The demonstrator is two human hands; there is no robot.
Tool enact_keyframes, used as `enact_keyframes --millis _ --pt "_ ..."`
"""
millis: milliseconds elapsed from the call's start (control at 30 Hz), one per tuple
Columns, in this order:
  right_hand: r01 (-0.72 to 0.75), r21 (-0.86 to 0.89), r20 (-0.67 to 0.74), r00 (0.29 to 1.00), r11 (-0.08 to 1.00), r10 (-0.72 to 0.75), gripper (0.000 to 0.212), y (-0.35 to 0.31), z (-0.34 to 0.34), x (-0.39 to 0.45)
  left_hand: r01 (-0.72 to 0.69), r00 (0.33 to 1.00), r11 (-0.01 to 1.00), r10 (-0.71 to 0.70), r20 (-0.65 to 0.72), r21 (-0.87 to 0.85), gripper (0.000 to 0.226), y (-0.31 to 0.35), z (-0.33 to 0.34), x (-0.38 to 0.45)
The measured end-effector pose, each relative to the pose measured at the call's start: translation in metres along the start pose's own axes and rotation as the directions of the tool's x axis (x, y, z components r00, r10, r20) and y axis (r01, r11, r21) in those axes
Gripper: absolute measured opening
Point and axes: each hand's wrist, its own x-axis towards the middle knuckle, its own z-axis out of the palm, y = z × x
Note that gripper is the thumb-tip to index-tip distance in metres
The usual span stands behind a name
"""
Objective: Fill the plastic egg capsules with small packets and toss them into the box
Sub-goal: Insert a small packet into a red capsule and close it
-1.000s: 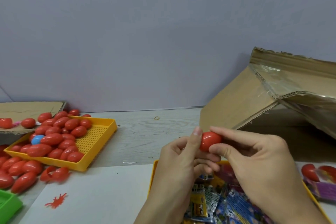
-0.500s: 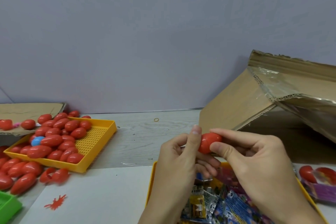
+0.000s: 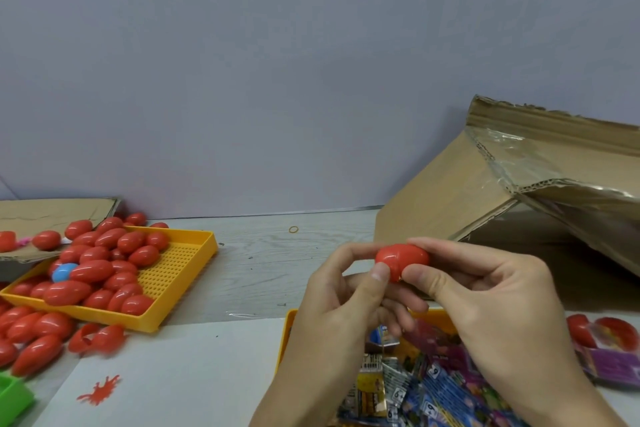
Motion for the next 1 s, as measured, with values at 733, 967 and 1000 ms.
enact_keyframes --millis 733,967,1000 --pt "0.001 0.051 0.014 1.0 0.999 -0.002 0.03 -0.0026 0.0019 -0.0016 -0.107 0.994 0.972 0.112 -0.009 0.207 0.022 0.0008 0.0015 -0.0016" --pt "-0.052 0.001 0.027 0.998 0.999 0.052 0.027 0.0004 -0.0013 -0.0015 -0.101 0.995 0.95 0.101 0.014 0.295 0.016 0.0055 -0.0011 -0.0038" --pt "-0.062 -0.004 0.041 0.997 0.998 0.062 0.031 0.0002 -0.0011 -0.0014 -0.102 0.994 0.946 0.105 0.008 0.308 0.012 0.0054 -0.0012 -0.0041"
